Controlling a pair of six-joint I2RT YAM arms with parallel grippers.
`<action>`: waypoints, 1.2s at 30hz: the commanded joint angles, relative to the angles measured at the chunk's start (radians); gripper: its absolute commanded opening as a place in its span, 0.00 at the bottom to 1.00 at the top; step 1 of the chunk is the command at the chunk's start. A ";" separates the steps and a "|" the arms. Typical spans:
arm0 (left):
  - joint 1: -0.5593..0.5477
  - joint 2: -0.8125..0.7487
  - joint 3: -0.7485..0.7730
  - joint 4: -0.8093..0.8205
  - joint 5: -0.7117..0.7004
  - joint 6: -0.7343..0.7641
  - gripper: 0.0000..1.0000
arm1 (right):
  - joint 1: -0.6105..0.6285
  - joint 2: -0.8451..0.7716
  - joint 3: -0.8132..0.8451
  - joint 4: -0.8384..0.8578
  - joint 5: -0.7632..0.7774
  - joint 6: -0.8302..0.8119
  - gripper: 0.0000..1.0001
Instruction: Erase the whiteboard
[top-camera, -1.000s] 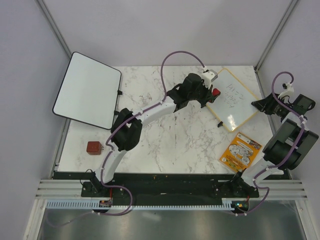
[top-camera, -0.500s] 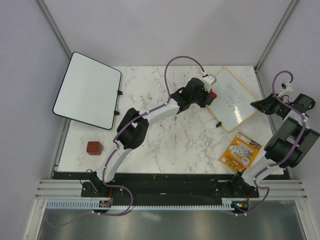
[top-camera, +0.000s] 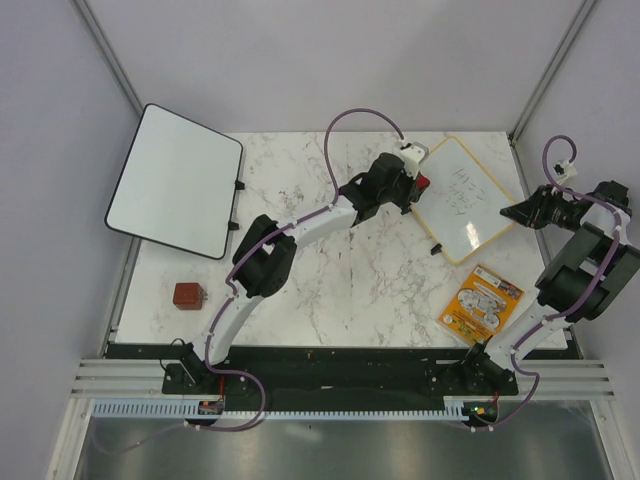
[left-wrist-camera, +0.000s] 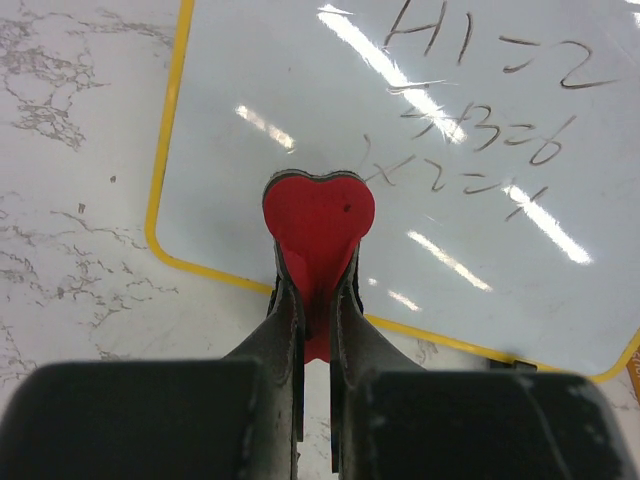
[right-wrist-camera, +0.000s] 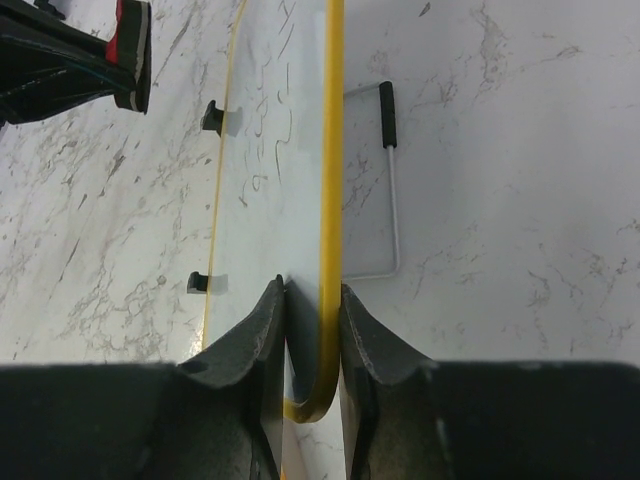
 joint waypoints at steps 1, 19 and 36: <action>0.002 -0.037 -0.012 0.056 -0.034 -0.001 0.02 | 0.037 0.048 -0.047 -0.200 0.183 -0.247 0.00; 0.008 -0.091 -0.121 0.134 -0.041 0.024 0.02 | 0.167 0.001 -0.024 -0.179 0.307 -0.114 0.00; 0.012 -0.112 -0.241 0.284 -0.030 -0.008 0.02 | 0.299 -0.050 -0.047 -0.136 0.444 -0.057 0.00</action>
